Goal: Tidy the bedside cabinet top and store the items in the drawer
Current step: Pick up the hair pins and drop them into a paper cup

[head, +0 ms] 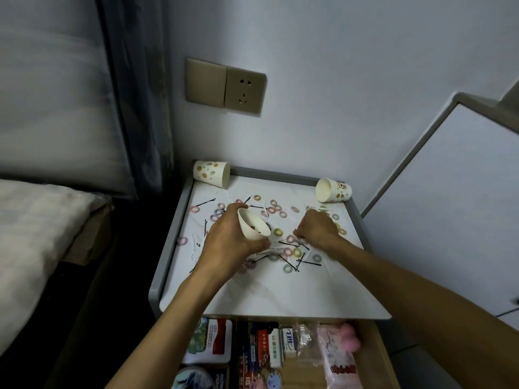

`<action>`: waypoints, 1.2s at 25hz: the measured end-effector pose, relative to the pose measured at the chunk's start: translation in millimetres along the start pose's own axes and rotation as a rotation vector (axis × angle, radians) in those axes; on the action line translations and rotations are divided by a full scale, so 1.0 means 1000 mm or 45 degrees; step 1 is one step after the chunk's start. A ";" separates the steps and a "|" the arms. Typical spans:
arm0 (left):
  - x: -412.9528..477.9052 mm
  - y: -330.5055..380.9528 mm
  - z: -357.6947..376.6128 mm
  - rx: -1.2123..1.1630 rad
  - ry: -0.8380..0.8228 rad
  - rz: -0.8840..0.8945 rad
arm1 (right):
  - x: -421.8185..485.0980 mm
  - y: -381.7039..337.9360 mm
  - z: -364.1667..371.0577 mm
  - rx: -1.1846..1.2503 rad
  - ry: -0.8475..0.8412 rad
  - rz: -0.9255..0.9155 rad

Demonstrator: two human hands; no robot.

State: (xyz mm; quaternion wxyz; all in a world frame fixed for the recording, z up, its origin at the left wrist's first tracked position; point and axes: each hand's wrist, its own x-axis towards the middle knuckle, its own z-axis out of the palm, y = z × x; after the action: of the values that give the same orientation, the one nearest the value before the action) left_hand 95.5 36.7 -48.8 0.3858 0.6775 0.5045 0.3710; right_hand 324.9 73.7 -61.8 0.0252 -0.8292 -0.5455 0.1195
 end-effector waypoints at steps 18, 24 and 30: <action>0.002 0.001 0.005 -0.003 0.010 0.009 | 0.000 0.043 -0.013 0.113 -0.065 -0.398; 0.003 0.000 0.006 0.043 0.012 -0.006 | -0.009 0.041 0.008 0.059 0.049 -0.323; 0.003 -0.001 0.007 0.038 0.015 -0.004 | -0.016 0.031 0.016 -0.339 0.235 -0.356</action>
State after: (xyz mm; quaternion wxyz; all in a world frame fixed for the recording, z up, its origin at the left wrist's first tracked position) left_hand 102.1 38.4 -52.0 0.3730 0.6803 0.5133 0.3668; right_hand 343.3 45.3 -79.8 -0.0185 -0.7488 -0.6616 -0.0349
